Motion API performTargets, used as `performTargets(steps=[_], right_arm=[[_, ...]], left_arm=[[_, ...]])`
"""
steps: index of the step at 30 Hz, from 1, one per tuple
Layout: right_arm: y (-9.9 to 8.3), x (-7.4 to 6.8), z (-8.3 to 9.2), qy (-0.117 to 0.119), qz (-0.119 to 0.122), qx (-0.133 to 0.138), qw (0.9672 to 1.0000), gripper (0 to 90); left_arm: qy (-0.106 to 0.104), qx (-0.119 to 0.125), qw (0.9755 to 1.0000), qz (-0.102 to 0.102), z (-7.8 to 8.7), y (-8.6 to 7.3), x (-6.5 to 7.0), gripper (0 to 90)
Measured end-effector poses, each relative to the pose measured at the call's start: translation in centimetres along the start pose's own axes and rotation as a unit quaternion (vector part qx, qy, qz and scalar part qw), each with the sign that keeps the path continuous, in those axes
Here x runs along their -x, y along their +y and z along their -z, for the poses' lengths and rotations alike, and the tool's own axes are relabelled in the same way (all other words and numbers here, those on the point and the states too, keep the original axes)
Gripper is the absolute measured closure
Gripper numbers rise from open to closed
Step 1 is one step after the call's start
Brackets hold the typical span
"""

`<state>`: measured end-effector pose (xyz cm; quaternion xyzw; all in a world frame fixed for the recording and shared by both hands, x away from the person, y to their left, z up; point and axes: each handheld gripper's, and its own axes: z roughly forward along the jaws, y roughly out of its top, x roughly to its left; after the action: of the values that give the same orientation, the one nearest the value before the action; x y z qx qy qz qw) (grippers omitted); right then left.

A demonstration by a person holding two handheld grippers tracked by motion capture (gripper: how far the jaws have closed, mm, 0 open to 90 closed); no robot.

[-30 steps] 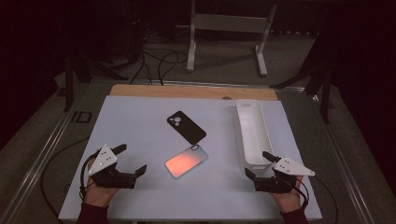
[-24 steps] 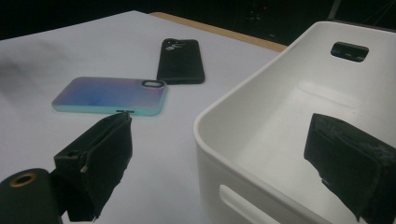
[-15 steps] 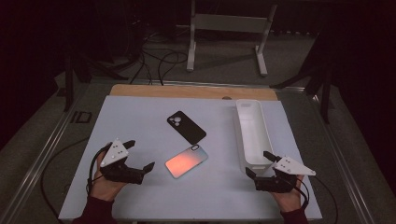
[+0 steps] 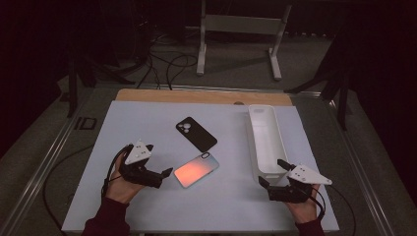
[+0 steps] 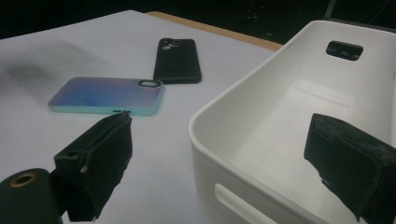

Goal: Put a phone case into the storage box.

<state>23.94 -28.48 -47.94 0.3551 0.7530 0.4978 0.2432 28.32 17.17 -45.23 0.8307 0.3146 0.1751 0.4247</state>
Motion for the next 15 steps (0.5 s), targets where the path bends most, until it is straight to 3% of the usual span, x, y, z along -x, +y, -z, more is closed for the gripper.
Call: performTargets(steps=[7,15], right_arm=[[0.0,0.0,0.0,-0.003,-0.003,0.000,1.0000,7.6],[0.1,0.0,0.1,-0.003,-0.005,0.001,1.0000,7.6]], left_arm=[[-0.003,-0.011,0.9999,-0.007,-0.6,0.4,0.1,0.0],[-0.009,-0.042,0.9990,-0.013,-2.9,1.0,0.4,0.0]])
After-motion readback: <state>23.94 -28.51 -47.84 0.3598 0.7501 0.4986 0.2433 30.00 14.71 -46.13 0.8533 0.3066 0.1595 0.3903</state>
